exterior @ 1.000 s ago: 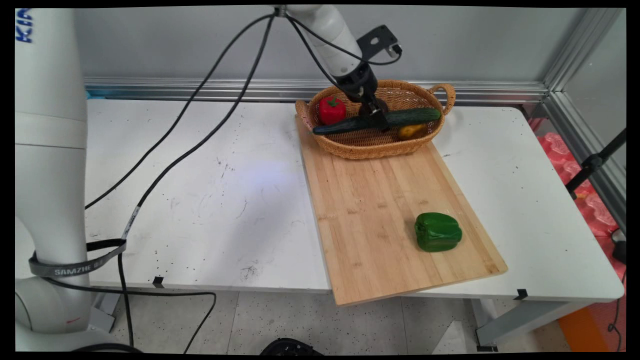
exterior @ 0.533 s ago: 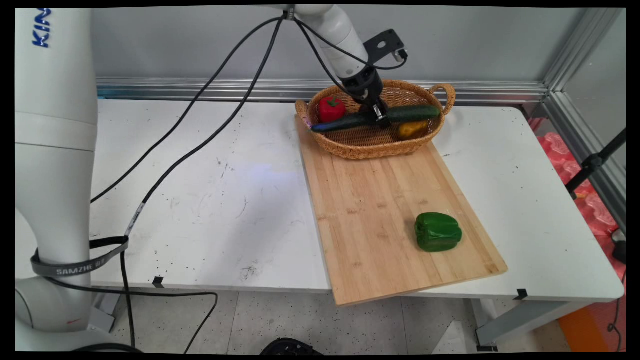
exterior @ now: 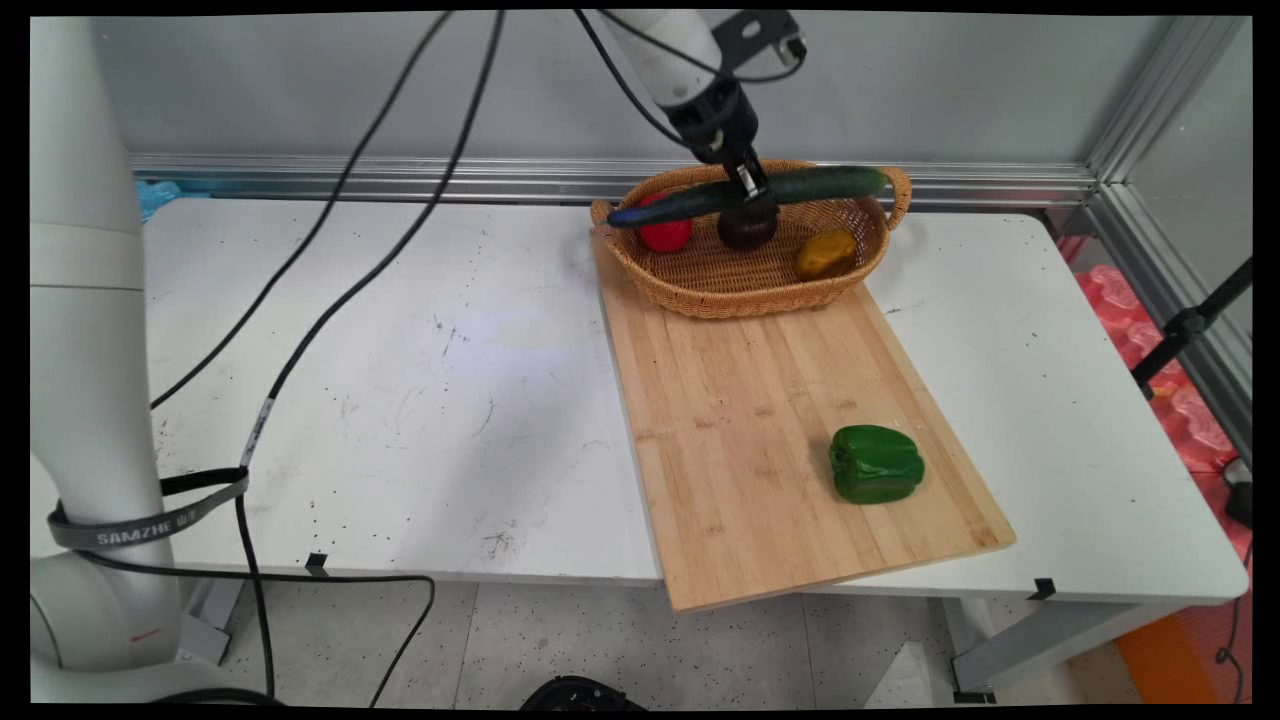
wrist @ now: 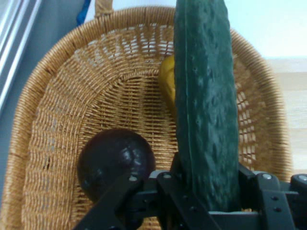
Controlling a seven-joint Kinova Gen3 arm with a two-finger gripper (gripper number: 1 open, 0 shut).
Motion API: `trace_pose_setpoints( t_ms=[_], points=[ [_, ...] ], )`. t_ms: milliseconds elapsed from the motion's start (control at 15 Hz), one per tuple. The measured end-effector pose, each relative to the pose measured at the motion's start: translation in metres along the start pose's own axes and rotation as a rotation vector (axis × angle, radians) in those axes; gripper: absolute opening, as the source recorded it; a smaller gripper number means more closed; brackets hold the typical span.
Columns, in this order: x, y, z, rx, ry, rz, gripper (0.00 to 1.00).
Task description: Place the picked object on the cutting board
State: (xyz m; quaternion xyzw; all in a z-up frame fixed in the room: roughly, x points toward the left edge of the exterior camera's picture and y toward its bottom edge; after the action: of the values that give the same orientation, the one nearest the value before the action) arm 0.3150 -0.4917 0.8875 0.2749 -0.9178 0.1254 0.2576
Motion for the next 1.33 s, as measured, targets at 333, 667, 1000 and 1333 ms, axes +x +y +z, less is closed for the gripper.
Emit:
trace_pose_setpoints(
  t_ms=[333, 667, 1000, 1333],
  points=[
    [0.003, 0.026, -0.054, -0.011, 0.023, 0.004, 0.0],
    [-0.001, 0.072, -0.087, -0.062, 0.029, 0.02, 0.0],
    [-0.002, 0.114, -0.1, -0.094, 0.03, 0.034, 0.0],
    [-0.007, 0.145, -0.083, -0.087, 0.014, 0.037, 0.0]
  ],
)
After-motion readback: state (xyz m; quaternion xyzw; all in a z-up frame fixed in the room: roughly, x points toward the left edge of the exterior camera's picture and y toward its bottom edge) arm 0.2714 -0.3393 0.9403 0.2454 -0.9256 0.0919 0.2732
